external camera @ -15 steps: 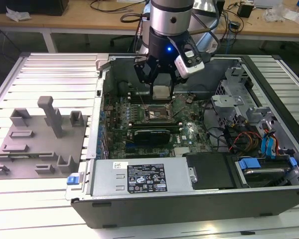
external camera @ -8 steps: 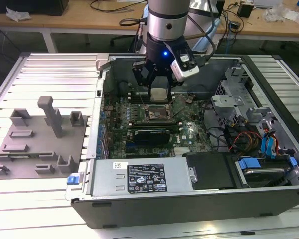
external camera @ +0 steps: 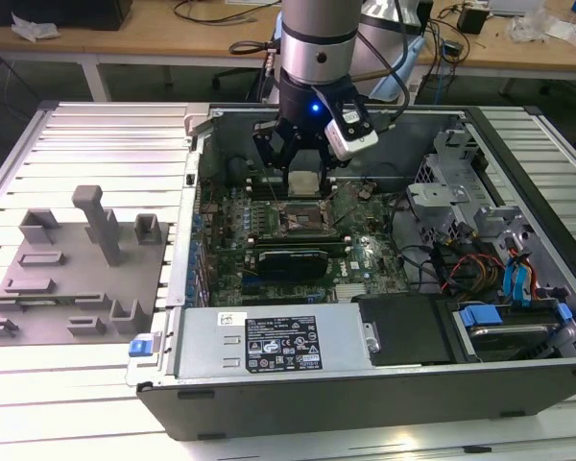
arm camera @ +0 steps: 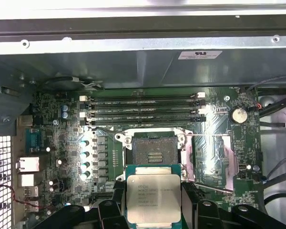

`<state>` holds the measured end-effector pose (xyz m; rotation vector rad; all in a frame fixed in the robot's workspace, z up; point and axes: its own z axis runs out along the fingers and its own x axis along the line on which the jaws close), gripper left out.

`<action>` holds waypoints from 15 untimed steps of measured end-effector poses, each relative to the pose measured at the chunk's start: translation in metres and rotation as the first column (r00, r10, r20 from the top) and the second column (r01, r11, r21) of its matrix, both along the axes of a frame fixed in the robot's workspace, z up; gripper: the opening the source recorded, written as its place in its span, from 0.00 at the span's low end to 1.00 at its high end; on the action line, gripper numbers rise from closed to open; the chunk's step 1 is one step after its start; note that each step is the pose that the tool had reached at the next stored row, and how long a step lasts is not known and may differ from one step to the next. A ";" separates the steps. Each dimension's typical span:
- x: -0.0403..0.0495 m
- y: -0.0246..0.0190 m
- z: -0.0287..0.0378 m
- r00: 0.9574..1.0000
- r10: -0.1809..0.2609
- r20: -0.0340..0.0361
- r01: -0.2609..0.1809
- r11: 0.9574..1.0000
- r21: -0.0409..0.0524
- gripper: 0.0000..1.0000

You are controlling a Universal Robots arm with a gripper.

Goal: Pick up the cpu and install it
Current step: 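Pick up the cpu and move it towards the insertion slot, then place the cpu into insertion slot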

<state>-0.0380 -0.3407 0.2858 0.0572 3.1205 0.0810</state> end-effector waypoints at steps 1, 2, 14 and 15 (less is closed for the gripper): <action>0.0000 0.0000 -0.0002 1.000 0.000 0.000 0.000 1.000 0.000 0.55; 0.0000 0.0000 -0.0003 1.000 0.000 0.000 0.000 1.000 0.000 0.55; 0.0000 0.0000 -0.0005 1.000 -0.017 0.000 0.017 1.000 0.000 0.55; 0.0000 0.0000 -0.0006 0.999 -0.038 0.000 0.038 0.999 0.000 0.55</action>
